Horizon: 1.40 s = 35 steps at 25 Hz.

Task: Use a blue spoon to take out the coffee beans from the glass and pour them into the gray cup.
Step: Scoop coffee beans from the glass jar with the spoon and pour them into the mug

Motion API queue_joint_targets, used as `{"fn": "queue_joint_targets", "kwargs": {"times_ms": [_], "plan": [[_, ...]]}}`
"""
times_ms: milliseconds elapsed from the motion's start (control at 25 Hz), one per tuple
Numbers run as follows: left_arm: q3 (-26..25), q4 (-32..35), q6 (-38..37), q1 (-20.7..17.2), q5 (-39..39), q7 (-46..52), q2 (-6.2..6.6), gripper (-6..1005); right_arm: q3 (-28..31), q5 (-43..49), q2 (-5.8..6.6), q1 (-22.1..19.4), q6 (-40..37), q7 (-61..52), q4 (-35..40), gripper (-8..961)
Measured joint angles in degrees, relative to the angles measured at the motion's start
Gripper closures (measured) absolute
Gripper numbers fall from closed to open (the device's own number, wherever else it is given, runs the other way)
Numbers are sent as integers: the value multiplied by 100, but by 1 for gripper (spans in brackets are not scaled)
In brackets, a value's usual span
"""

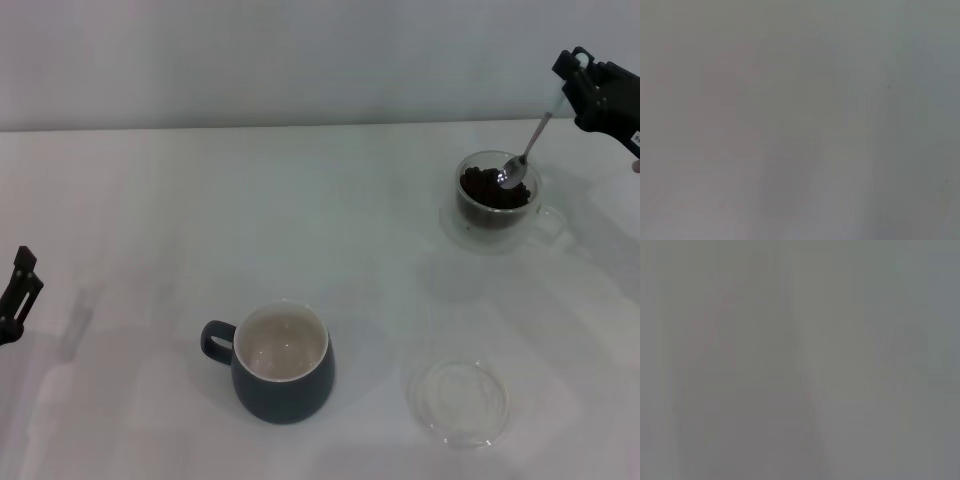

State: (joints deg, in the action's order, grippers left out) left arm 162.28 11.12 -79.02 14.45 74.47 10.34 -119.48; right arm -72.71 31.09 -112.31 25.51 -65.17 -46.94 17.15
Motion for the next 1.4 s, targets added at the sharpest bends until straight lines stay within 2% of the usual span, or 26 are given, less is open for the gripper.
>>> {"fn": "queue_joint_targets", "kwargs": {"times_ms": [520,920,1120,1400], "plan": [[18,22,91,19,6,4,4,149,36,-5,-144,24,360,718,2,795],[0,-7,124,-3,6,4,4,149,39,-33,-269,0,542,749,-3,794],[-4,-19,124,-13,13,4,7,150,38,-53,-288,-8,561,524,-67,793],[-4,-31,124,-14,16,-1,16,150,38,-192,-291,-6,881,-348,-79,791]]}}
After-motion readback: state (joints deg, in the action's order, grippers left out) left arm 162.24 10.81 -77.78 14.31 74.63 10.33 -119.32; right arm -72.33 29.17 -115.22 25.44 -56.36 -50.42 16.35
